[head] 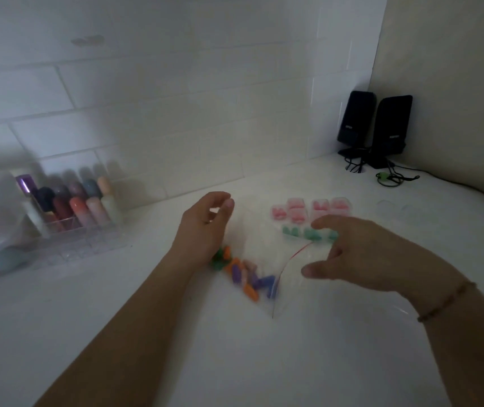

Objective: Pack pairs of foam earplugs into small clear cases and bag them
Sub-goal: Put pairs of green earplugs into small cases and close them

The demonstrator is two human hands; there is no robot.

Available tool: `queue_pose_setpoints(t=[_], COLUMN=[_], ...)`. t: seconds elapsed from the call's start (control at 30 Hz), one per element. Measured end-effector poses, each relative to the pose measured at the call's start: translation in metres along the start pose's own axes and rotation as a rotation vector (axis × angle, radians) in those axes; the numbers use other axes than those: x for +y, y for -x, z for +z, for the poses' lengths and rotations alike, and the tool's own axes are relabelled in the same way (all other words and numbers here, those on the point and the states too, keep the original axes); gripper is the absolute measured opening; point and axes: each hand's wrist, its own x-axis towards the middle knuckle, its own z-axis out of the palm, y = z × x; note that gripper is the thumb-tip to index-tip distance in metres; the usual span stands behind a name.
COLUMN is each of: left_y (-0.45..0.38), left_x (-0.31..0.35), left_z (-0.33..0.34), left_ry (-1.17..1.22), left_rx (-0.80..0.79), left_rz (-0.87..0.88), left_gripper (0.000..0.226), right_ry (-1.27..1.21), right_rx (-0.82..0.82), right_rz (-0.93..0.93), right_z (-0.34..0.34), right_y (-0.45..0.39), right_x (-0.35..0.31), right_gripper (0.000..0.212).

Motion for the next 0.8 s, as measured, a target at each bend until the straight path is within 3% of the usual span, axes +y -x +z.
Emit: queue_pose_setpoints(t=[0.1,0.2,0.27,0.33,0.43,0.57,0.73,0.8], left_y=[0.015,0.04,0.05,0.053,0.051,0.045,0.047,0.054], left_x=[0.018,0.046,0.057,0.058,0.055,0.053,0.048,0.054], left_z=[-0.006,-0.001,0.01,0.018,0.015,0.003,0.005,0.011], left_ry=[-0.199,-0.36,-0.589,-0.667,-0.604,-0.507,-0.566,-0.365], left_rx=[-0.048,-0.25,-0.336,-0.367,-0.358,-0.252,-0.294,-0.209], left_rz=[0.311,0.541,0.675,0.762,0.789,0.808,0.768,0.572], left_gripper=[0.032,0.04,0.045,0.037,0.015,0.007,0.028,0.034], right_ry=[-0.045,0.03,0.104,0.14,0.211,0.307,0.31,0.262], right_rx=[0.038,0.133,0.142,0.084,0.018,0.001,0.005,0.098], right_rz=[0.074,0.16,0.187,0.181,0.143,0.11,0.093,0.006], right_z=[-0.017,-0.039,-0.044,-0.04,-0.028,-0.019,-0.013,-0.015], right_y=[-0.004,-0.004,-0.004,-0.005,-0.009,-0.013,-0.016,-0.013], right_x=[0.024,0.056,0.07,0.072,0.066,0.061,0.058,0.05], right_gripper=[0.058,0.03,0.02,0.021,0.031,0.039,0.035,0.031])
